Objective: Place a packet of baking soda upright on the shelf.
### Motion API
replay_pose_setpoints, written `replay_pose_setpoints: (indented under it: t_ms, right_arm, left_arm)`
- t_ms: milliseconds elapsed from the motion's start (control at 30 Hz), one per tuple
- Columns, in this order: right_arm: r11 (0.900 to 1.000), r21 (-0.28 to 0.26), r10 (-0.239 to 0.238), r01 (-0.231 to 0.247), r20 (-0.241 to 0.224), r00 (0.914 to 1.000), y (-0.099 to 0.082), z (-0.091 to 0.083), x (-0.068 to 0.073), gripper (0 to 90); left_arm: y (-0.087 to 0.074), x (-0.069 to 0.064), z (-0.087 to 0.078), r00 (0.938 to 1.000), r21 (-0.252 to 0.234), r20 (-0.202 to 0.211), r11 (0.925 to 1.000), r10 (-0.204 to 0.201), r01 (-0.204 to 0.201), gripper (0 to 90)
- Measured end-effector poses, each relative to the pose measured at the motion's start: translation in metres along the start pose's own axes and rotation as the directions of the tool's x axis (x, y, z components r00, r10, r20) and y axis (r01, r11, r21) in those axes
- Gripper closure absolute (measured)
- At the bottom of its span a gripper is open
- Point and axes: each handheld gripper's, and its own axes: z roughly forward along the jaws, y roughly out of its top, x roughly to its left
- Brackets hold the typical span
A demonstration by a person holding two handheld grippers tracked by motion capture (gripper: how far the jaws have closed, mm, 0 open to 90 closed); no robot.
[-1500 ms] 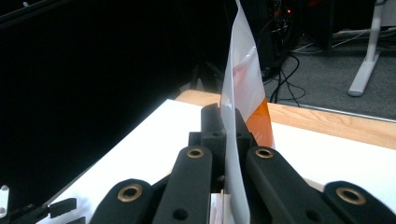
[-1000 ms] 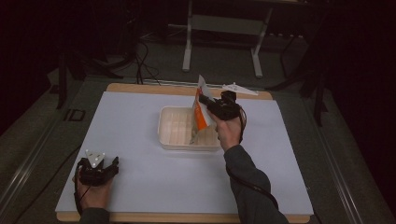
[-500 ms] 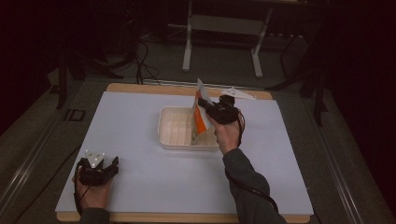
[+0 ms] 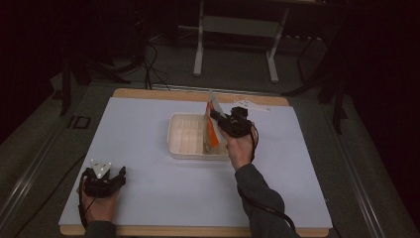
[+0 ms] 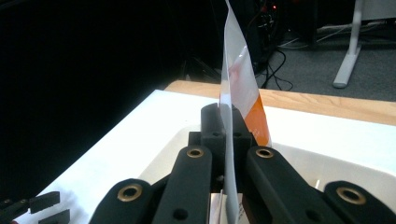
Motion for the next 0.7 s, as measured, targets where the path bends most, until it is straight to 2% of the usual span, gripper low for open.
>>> replay_pose_setpoints:
  t_ms: [333,700]
  right_arm:
    - [0.9998,0.018,-0.007,0.007,0.033,0.9994,0.002,0.006,0.002,89.9]
    - [0.9995,0.032,0.0,-0.002,0.062,0.9981,0.005,0.014,-0.005,89.8]
  left_arm:
    - [0.0,0.0,0.0,1.0,0.0,0.002,1.0,-0.001,0.001,39.6]
    - [0.0,0.0,0.0,1.0,0.002,0.001,1.0,0.001,-0.001,39.6]
